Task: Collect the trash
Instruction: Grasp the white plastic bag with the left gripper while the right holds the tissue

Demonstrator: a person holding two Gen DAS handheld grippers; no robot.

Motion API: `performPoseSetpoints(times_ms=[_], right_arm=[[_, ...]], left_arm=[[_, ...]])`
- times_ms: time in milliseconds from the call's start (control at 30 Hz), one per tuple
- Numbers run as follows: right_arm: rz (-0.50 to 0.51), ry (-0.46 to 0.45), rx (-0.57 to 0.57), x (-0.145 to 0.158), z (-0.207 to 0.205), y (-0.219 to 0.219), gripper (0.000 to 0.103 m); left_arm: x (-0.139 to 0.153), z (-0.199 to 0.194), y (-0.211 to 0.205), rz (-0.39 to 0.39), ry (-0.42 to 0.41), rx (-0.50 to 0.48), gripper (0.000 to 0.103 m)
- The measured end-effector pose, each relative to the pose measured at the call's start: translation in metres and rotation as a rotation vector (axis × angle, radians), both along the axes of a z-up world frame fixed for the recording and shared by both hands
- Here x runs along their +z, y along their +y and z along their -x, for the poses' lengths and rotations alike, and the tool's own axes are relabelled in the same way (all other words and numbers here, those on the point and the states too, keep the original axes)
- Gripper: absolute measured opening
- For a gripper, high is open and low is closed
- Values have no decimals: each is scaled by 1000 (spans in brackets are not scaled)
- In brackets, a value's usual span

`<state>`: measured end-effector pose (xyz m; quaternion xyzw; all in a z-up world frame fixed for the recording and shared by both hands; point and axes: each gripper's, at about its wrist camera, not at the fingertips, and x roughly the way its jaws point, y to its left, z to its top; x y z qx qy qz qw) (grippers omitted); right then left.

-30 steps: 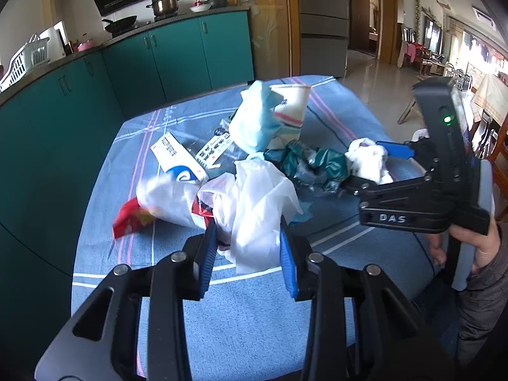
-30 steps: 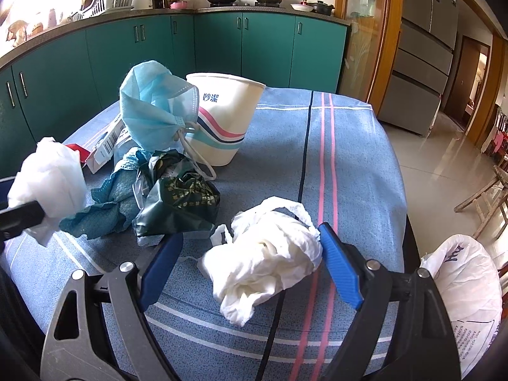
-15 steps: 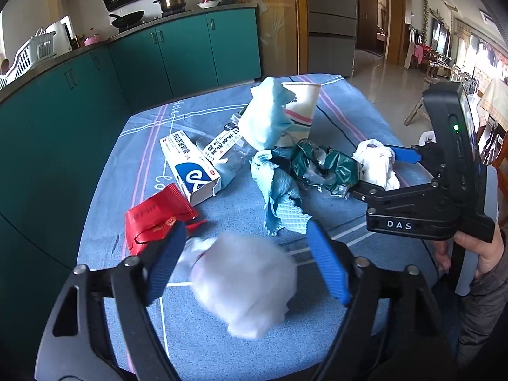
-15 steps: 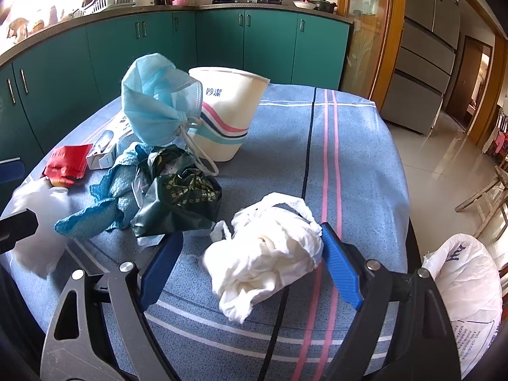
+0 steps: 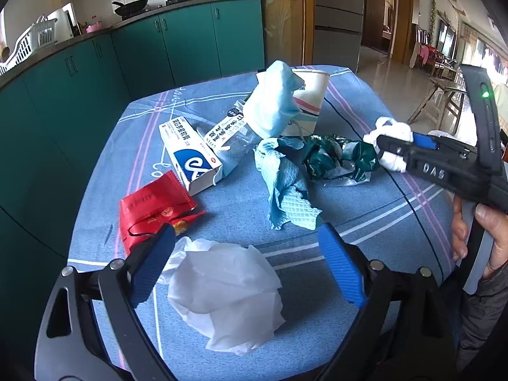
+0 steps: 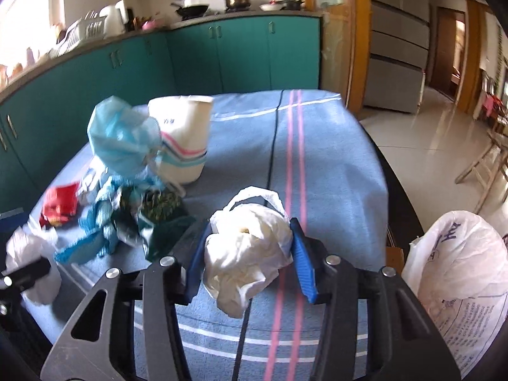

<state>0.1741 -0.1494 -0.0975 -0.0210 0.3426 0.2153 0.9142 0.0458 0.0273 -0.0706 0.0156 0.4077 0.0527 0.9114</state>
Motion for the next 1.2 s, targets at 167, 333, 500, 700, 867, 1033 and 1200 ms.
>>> performPoseSetpoints(times_ms=[167, 333, 500, 700, 867, 1033, 1200], right_arm=[[-24, 18, -33, -1, -4, -7, 49], [-14, 15, -12, -1, -2, -4, 49], [-10, 11, -5, 0, -2, -2, 49], [-22, -3, -6, 4, 0, -3, 49], [-36, -22, -9, 7, 5, -8, 49], [-68, -44, 5, 14, 10, -14, 49], [-128, -58, 45, 21, 17, -20, 49]], left_arm=[[-5, -6, -10, 9, -20, -38, 96], [-19, -20, -18, -25, 2, -34, 90], [-22, -22, -19, -33, 17, -40, 41], [-6, -12, -13, 6, -17, -61, 12], [18, 3, -14, 24, -84, -78, 11], [45, 13, -11, 26, -161, -76, 11], [53, 16, -1, 45, -183, -59, 11]])
